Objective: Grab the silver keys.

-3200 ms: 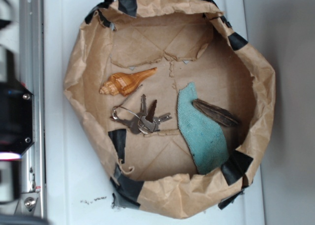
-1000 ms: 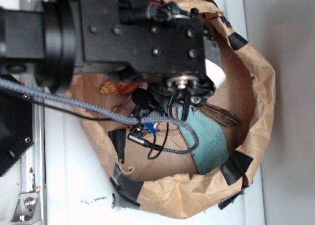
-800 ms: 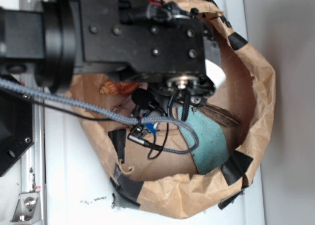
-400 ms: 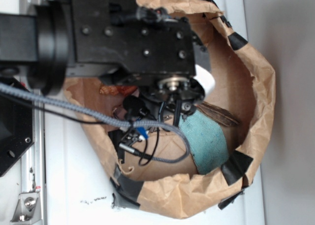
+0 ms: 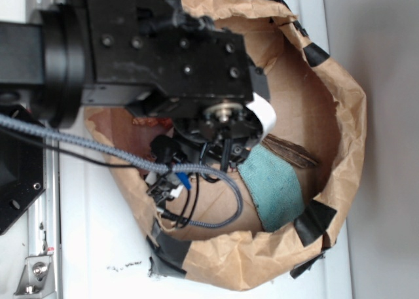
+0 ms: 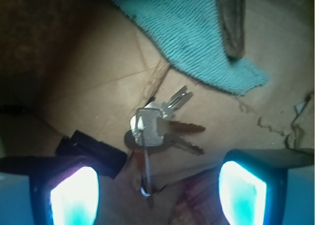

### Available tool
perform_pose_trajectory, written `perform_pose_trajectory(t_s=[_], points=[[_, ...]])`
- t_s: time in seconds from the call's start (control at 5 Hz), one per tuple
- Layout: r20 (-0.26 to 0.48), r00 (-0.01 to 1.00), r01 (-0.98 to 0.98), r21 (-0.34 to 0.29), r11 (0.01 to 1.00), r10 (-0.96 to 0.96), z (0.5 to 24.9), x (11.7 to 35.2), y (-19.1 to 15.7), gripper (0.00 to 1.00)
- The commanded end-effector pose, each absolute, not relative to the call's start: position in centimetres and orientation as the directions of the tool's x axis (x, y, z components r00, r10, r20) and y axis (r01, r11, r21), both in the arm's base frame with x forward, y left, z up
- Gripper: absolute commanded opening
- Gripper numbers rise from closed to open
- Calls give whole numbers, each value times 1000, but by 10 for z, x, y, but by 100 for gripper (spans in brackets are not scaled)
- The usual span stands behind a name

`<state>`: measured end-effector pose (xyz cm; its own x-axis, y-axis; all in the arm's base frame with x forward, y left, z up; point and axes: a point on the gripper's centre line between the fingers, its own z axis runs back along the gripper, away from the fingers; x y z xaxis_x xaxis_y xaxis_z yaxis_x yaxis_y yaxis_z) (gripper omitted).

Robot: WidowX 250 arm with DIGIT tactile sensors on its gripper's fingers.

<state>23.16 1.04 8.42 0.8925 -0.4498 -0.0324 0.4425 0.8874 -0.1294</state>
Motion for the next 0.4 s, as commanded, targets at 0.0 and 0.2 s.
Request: perform_pose_trajectory(t_s=[0.0,0.2], points=[[-17,880,472,-88,877,-475,73,224,1,100],[-3,871,490,-69,869,-491,50,230,3,100]])
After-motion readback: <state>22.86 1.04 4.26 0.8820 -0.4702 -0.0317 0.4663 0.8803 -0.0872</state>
